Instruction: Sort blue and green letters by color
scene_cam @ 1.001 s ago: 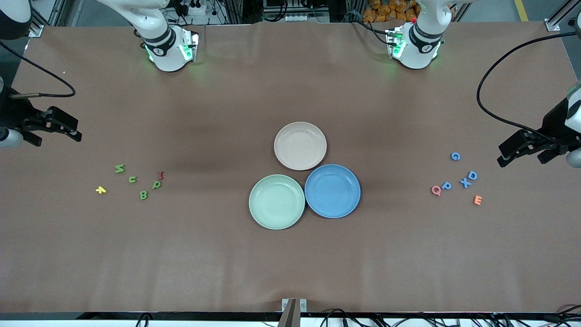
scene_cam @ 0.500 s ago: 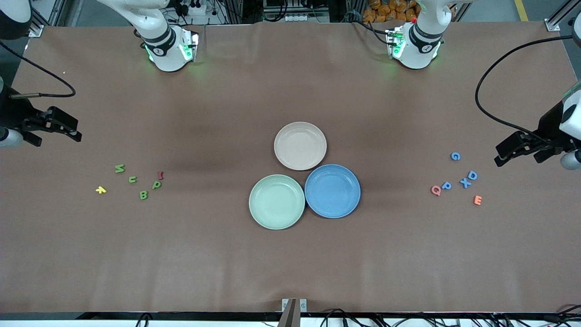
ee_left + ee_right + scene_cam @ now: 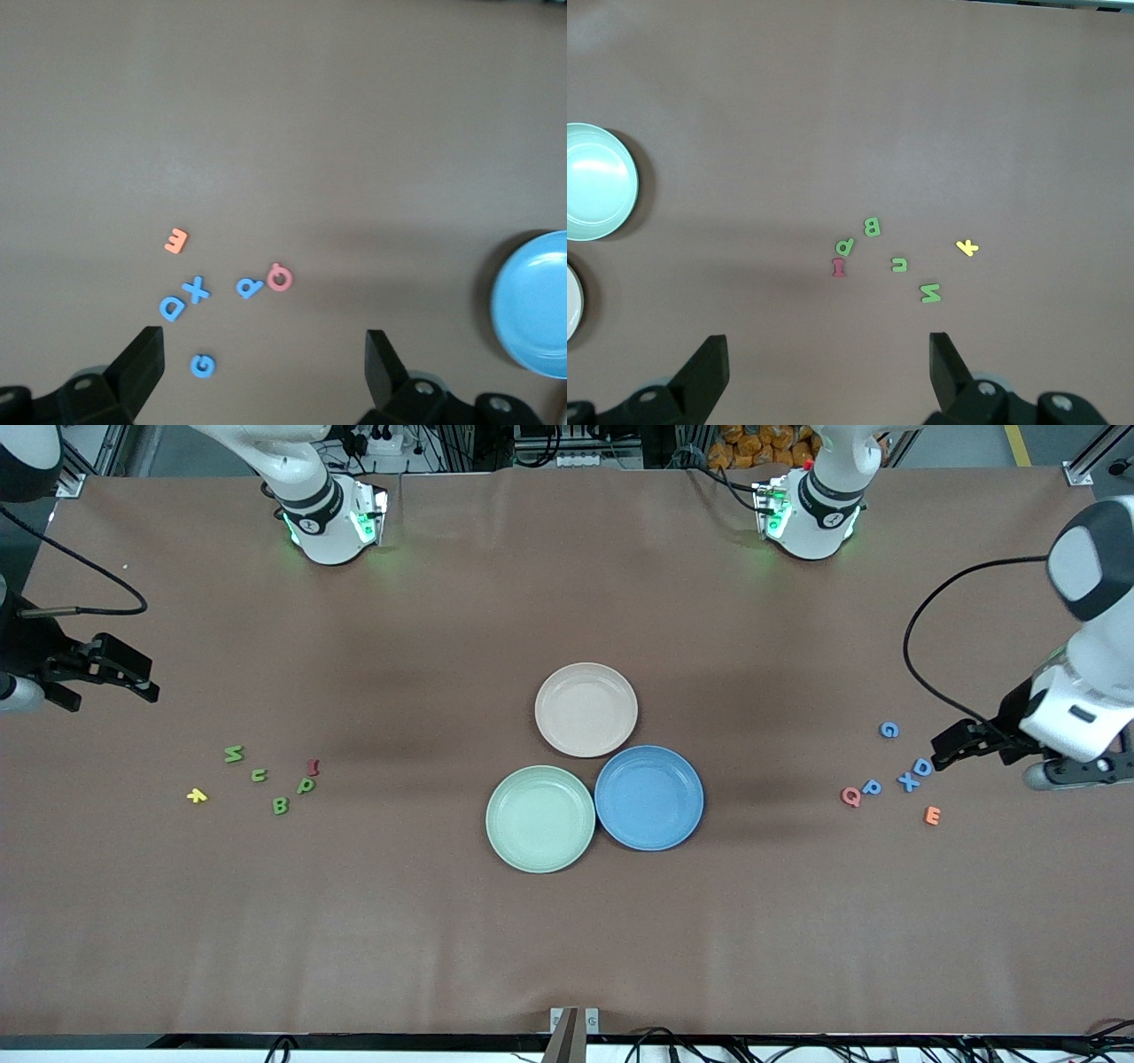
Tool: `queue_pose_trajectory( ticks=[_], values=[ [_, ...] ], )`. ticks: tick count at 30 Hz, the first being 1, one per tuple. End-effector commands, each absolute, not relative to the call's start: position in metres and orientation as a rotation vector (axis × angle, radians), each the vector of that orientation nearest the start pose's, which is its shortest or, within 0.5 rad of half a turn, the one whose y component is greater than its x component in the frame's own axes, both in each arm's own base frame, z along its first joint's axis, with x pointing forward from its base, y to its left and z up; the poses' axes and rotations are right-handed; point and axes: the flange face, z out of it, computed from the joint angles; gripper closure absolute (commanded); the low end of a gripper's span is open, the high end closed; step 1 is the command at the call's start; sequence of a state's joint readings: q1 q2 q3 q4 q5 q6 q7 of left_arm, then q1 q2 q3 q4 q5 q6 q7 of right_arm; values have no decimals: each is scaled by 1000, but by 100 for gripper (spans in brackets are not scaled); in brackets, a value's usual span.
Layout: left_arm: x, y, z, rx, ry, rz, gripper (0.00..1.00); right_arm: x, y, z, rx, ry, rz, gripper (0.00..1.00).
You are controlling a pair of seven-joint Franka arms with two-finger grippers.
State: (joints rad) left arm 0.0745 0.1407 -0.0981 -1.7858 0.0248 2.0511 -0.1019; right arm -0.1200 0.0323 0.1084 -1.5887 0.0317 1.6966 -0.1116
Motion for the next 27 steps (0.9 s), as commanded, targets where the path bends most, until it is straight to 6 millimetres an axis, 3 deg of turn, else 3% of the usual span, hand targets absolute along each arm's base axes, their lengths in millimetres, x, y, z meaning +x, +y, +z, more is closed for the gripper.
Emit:
queue_pose_trajectory(
  ticks=[1,12,17,27],
  values=[
    [610,3,453,-3075,-24,-189,0,569,-5,612,-3109,-160,-134,0],
    [602,14,384,-3084,3,-159,0,569,-6,612,-3109,-158,-134,0],
    [598,27,361,-3083,38,-133,0,569,-6,612,-3109,-158,-137,0],
    [583,31,322,-3089,75,-130,0,575,-12,619,-3113,-135,-170,0]
  ],
)
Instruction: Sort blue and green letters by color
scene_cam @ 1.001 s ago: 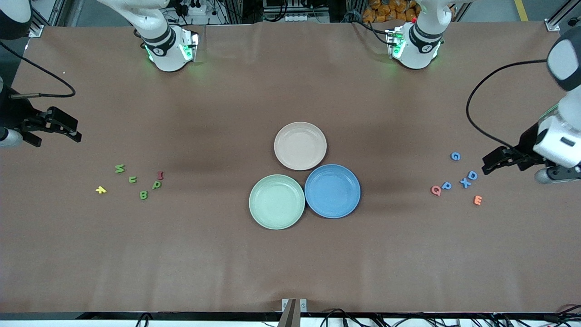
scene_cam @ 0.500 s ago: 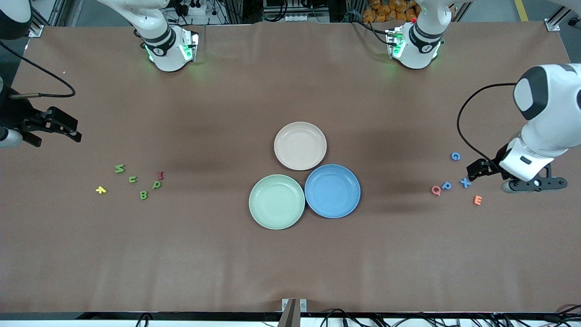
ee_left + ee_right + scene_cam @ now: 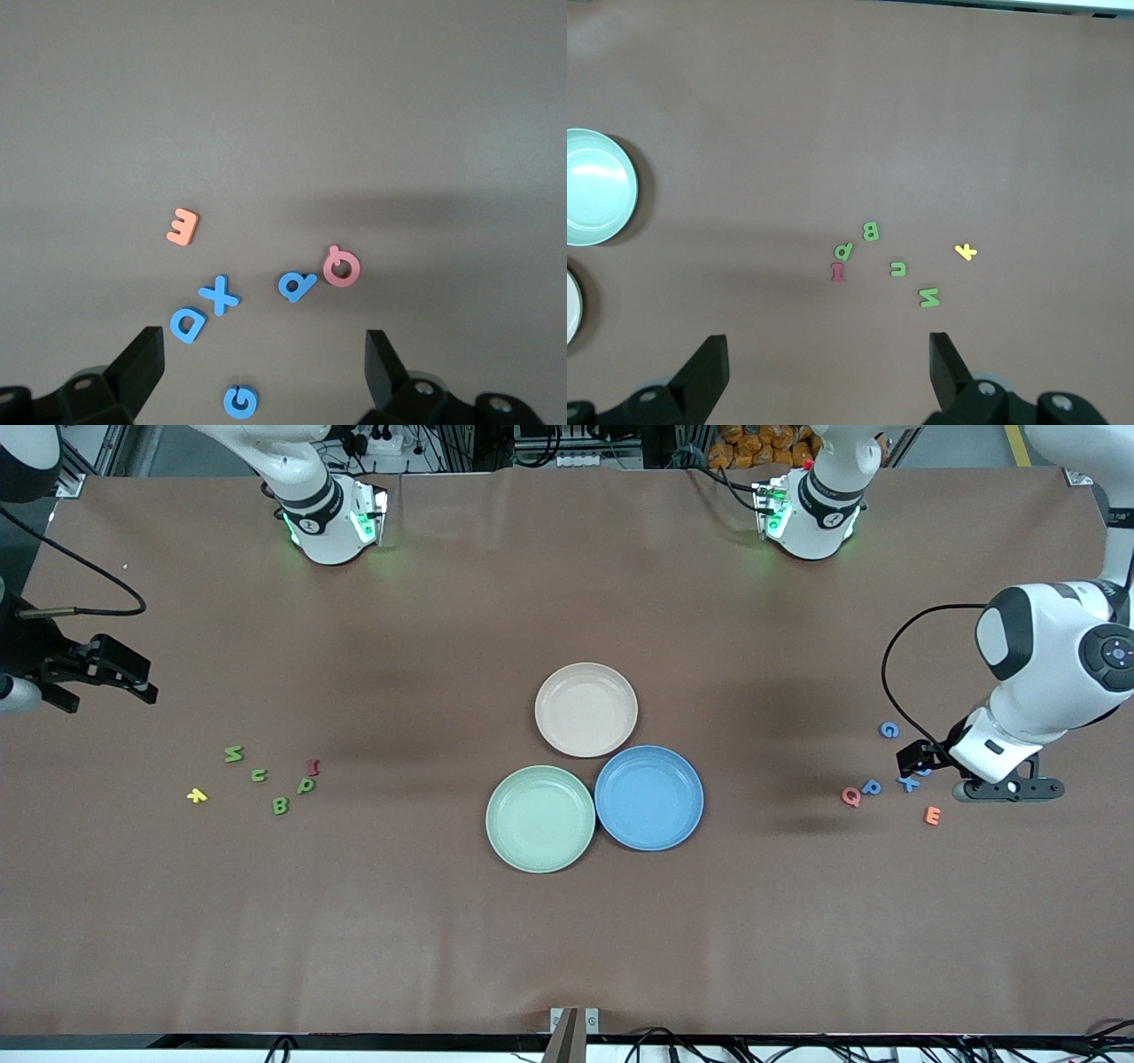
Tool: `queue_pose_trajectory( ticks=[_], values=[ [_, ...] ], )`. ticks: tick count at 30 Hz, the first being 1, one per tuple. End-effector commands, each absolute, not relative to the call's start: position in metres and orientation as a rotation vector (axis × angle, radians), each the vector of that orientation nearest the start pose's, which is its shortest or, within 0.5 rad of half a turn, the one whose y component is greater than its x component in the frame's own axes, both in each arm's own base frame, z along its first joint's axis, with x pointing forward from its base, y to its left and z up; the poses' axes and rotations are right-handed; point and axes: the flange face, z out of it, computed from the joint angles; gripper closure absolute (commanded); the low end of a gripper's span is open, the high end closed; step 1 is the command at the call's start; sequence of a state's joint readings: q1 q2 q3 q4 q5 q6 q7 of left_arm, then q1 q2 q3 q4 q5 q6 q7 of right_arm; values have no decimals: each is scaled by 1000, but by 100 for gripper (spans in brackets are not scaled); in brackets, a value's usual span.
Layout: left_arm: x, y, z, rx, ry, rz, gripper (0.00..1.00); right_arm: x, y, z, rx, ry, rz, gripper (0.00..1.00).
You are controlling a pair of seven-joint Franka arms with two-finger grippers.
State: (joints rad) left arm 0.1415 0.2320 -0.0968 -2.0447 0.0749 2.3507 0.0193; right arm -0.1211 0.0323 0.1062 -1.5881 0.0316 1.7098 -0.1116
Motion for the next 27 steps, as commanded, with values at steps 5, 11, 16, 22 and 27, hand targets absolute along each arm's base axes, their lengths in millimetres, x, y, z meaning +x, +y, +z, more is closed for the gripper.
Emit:
queue_pose_trajectory(
  ticks=[5,11,16,22,27],
  values=[
    [577,33,302,-3092,78,-147,0,578,-17,614,-3115,-128,-156,0],
    [567,46,278,-3064,120,-157,0,586,-25,597,-3117,-118,-109,0],
    [551,53,254,-3061,124,-201,0,587,-33,594,-3114,-96,-100,0],
    [539,53,225,-3073,126,-223,0,590,-36,585,-3107,-90,-75,0],
    [533,53,210,-3082,122,-225,0,593,-36,579,-3107,-97,-61,0]
  ],
)
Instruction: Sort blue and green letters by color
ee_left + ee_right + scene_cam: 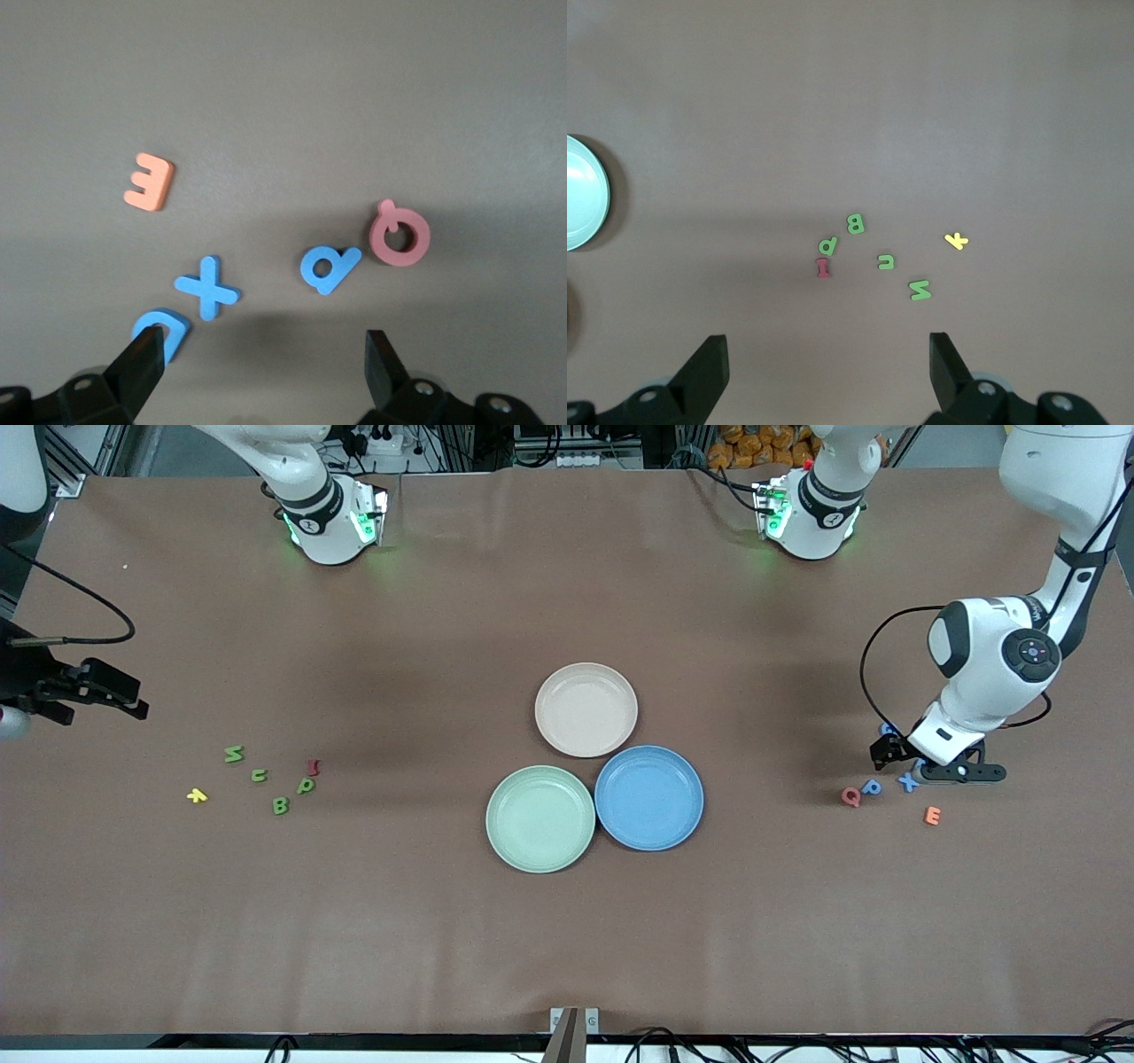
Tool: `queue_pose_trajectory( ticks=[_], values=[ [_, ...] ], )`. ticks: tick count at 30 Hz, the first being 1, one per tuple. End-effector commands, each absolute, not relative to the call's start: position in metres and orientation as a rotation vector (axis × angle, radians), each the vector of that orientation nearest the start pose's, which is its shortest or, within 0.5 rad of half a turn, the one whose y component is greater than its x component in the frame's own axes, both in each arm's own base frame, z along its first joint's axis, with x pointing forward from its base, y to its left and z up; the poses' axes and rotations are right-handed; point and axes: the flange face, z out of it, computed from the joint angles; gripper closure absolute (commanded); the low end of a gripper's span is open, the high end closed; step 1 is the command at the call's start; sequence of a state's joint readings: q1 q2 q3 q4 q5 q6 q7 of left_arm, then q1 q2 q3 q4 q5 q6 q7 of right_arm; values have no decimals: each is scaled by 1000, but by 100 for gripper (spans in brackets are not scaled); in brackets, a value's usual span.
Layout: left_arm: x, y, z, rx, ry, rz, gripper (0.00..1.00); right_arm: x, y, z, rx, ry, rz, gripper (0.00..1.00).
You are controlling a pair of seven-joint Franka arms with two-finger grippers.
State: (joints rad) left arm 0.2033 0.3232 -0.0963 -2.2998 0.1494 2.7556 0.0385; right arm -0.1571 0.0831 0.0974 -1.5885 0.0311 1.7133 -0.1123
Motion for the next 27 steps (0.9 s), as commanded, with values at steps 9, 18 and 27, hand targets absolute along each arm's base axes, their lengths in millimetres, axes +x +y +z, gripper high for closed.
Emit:
queue_pose_trajectory(
  ticks=[9,18,27],
  values=[
    [518,55,196,-3091,110,-215,0,595,-37,573,-3109,-95,-44,0],
    [498,55,186,-3099,108,-183,0,612,-39,524,-3094,-94,66,0],
    [487,60,178,-3106,87,-169,0,636,-39,465,-3086,-96,52,0]
  ],
)
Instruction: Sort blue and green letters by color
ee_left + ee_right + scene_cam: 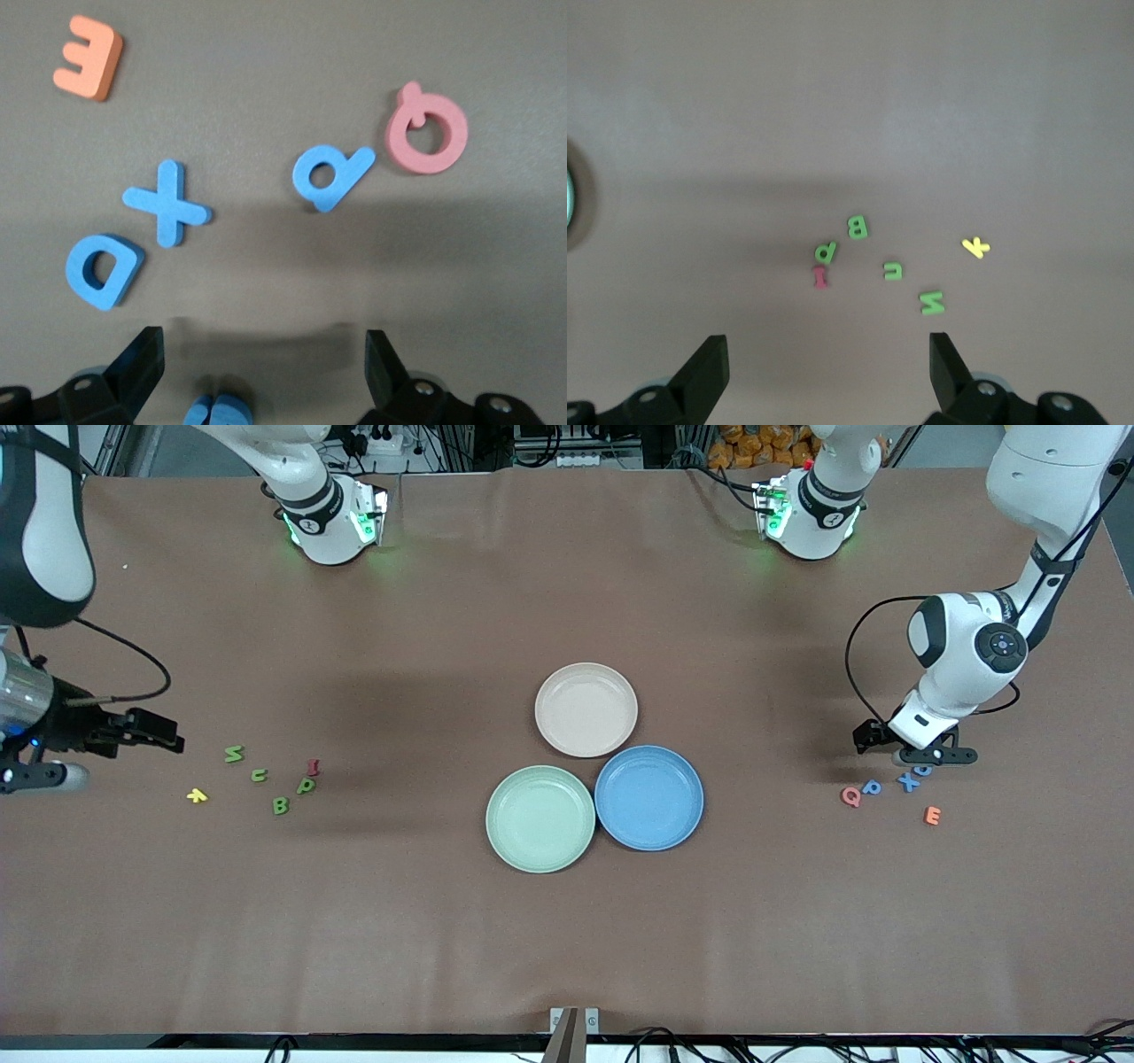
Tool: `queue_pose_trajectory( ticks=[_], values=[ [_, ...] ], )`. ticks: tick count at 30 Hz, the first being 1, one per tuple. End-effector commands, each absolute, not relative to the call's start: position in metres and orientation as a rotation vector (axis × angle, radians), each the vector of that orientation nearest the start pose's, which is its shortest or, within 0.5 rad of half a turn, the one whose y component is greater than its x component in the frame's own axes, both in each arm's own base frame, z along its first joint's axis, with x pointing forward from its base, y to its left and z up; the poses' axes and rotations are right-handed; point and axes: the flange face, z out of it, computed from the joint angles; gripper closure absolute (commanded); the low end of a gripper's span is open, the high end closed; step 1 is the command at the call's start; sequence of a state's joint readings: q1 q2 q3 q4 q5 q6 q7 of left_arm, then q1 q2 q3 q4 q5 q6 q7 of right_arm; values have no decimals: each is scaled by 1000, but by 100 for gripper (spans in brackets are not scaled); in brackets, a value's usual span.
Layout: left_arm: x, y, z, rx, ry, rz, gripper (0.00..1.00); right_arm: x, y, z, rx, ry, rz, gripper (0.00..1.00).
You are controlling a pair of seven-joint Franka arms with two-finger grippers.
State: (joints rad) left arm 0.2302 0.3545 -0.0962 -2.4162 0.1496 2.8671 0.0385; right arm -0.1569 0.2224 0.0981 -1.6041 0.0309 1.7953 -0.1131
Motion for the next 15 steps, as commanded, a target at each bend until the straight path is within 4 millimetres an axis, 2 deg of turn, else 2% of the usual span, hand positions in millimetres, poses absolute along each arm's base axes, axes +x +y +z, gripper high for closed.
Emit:
queue_pose_trajectory(
  ticks=[1,6,12,15],
  values=[
    [487,59,178,-3105,89,-171,0,638,-41,458,-3086,-96,54,0],
    [480,64,178,-3103,75,-165,0,643,-41,417,-3084,-138,31,0],
    [471,65,179,-3102,69,-154,0,632,-38,354,-3090,-149,-56,0],
    [470,65,179,-3102,65,-152,0,631,-34,334,-3089,-172,-57,3]
  ],
)
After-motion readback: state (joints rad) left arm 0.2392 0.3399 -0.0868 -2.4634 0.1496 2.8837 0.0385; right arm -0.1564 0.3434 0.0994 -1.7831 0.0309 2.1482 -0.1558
